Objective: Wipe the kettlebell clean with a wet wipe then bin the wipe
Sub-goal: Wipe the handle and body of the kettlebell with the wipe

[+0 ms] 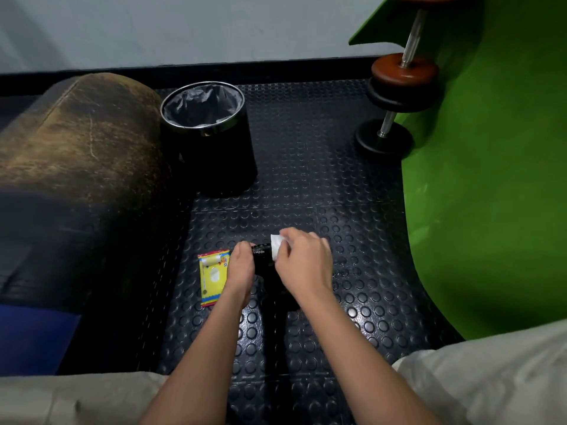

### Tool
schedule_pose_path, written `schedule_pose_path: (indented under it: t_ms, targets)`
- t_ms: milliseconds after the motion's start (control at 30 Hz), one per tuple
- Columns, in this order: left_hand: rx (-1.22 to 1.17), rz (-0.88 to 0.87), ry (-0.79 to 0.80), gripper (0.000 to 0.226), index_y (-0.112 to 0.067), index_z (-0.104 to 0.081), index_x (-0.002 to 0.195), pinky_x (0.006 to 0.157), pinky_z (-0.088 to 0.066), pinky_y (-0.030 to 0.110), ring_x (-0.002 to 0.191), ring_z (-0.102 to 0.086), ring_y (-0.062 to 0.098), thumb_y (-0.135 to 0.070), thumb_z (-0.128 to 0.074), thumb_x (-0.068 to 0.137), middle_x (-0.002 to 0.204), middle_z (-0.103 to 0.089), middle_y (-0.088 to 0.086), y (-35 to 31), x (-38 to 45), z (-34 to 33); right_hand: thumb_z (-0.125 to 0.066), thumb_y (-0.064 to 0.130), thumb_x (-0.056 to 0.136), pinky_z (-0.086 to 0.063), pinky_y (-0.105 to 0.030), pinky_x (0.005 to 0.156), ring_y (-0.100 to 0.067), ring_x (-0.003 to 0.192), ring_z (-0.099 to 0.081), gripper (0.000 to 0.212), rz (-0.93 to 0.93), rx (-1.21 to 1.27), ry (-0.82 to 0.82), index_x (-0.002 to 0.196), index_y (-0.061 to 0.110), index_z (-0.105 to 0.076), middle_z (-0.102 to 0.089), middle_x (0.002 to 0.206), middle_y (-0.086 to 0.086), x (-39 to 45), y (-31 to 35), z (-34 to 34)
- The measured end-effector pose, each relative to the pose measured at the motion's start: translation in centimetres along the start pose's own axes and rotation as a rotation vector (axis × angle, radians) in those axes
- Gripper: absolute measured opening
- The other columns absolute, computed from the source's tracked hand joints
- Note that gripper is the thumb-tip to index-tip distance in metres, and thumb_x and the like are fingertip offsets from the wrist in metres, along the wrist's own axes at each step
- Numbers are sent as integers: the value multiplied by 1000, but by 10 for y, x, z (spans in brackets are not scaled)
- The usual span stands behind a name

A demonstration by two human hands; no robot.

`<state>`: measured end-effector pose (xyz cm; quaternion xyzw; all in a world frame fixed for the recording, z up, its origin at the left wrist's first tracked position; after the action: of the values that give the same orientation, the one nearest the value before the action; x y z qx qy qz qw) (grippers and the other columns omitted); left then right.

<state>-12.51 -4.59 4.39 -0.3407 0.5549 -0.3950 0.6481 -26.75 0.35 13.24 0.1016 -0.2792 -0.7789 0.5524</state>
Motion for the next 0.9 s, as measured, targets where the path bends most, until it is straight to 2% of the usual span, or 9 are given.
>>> schedule_pose_path:
  t_ms: [67,167,233,400,467,533,633,733,900]
  targets:
    - [-5,-9,11,27,-14,-54,93,52,-32,28,66,-40,14,-20,-28,97,81,-49,5,-2,-2,-1,-56,28,96,-37,-30,89,-14,94,-59,22,34,30,-30,107,23,-75,-73,105,9,0,-14,0]
    - [-25,-2,9,27,-15,-53,89,54,-34,28,66,-42,14,-21,-28,96,80,-51,5,-2,-3,-1,-54,30,99,-28,-24,87,-7,92,-50,19,42,101,-58,97,25,-72,-66,98,15,-2,-38,-1]
    - [-18,4,13,26,-15,-52,91,58,-35,30,71,-44,16,-21,-28,96,83,-50,7,-3,-3,-1,-49,28,102,-31,-25,89,-9,93,-50,22,8,127,-53,93,25,-69,-63,94,16,-2,-52,-2]
    - [-5,5,8,21,-15,-46,95,60,-33,29,71,-37,14,-20,-26,99,89,-43,8,-3,-4,-1,-32,24,104,-43,-39,97,-21,85,-58,37,-129,-2,111,88,14,-65,-68,86,0,14,-47,-11]
    - [-17,7,-3,22,-14,-47,97,61,-34,29,73,-38,15,-20,-27,100,90,-43,8,-3,-3,0,-29,29,105,-44,-41,97,-27,88,-63,47,-78,-117,179,92,11,-70,-73,91,-6,19,-30,-17]
    - [-1,-7,-9,27,-11,-53,101,62,-36,29,75,-42,15,-21,-27,101,90,-47,9,-4,-4,0,-25,44,106,-41,-42,100,-29,96,-65,58,5,-221,211,96,13,-73,-74,96,-7,18,-16,-24]
    - [26,-30,-15,33,-6,-57,106,65,-39,29,79,-46,16,-22,-28,100,91,-53,6,-5,-5,1,-25,55,105,-31,-40,108,-25,102,-58,62,90,-217,159,97,19,-75,-69,102,-2,16,-13,-29]
    - [56,-38,-20,38,0,-57,107,67,-40,31,82,-47,18,-22,-28,99,91,-52,6,-5,-4,2,-29,49,106,-29,-38,109,-19,98,-48,55,168,-141,68,93,21,-75,-55,99,4,14,-22,-24]
    - [75,-43,-21,40,2,-57,111,66,-40,29,79,-48,16,-22,-27,100,93,-54,5,-6,-5,1,-25,43,109,-31,-38,111,-13,88,-52,51,147,-9,29,91,23,-68,-53,86,13,9,-43,-20]
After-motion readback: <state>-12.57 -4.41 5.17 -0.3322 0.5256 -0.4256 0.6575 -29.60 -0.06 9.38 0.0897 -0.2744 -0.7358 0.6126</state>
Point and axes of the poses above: each hand's wrist, its own x-axis towards the middle knuckle, its own z-axis out of the back of the hand, y = z × x, the point moved 8 cm from there along x, towards the middle knuckle
